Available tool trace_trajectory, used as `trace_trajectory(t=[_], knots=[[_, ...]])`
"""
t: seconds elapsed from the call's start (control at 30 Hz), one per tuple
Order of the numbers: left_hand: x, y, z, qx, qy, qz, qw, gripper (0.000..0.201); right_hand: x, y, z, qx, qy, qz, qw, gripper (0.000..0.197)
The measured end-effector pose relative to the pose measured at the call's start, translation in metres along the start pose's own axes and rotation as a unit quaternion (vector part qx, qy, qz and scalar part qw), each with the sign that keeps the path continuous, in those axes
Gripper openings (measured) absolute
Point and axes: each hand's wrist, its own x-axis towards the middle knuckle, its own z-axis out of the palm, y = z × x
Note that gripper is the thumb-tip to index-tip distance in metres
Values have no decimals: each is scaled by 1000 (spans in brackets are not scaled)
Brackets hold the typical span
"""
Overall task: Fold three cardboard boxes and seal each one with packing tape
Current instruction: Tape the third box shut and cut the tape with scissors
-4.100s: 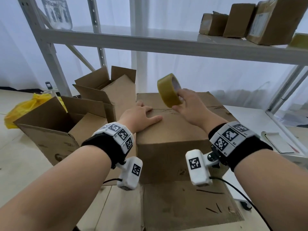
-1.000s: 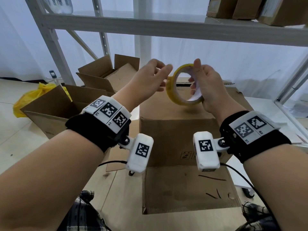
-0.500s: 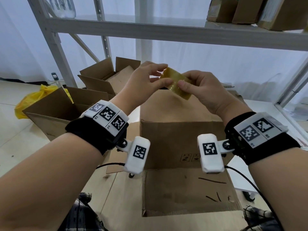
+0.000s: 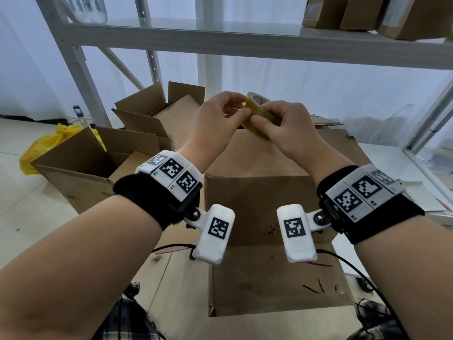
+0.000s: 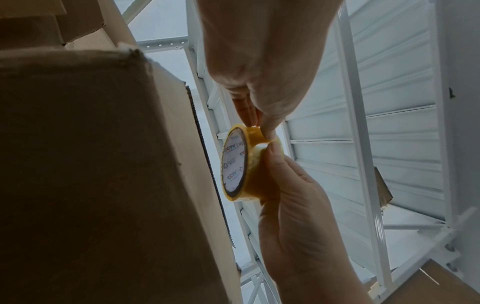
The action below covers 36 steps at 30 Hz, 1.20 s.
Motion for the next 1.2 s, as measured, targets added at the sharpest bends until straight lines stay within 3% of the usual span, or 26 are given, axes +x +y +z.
trace_trajectory(t=[0.33, 0.47, 0.57, 0.67, 0.8, 1.0, 1.1, 1.2], knots=[[-6, -4, 6, -26, -21, 0, 999, 7, -2, -4, -1, -29, -2, -14, 999, 16], [-2, 4, 3, -13, -39, 7, 999, 14, 0, -7, -8, 70, 14, 43, 997, 11], [3, 9, -10, 0, -136, -54, 989, 36, 1, -6, -15, 171, 38, 90, 980, 23], [1, 14, -21, -67, -260, -139, 953, 22, -1, -4, -16, 203, 34, 121, 971, 22], [1, 21, -20, -59, -294, -192, 935, 15, 1, -9, -17, 142, 7, 101, 985, 38], [1, 27, -18, -67, -323, -214, 919, 50, 4, -19, -16, 64, -27, 66, 995, 38], [-4, 24, -19, -88, -325, -213, 917, 37, 2, -22, -16, 48, -27, 61, 997, 47], [-5, 23, -20, -101, -314, -215, 919, 17, 1, -25, -18, 46, -26, 69, 996, 44]])
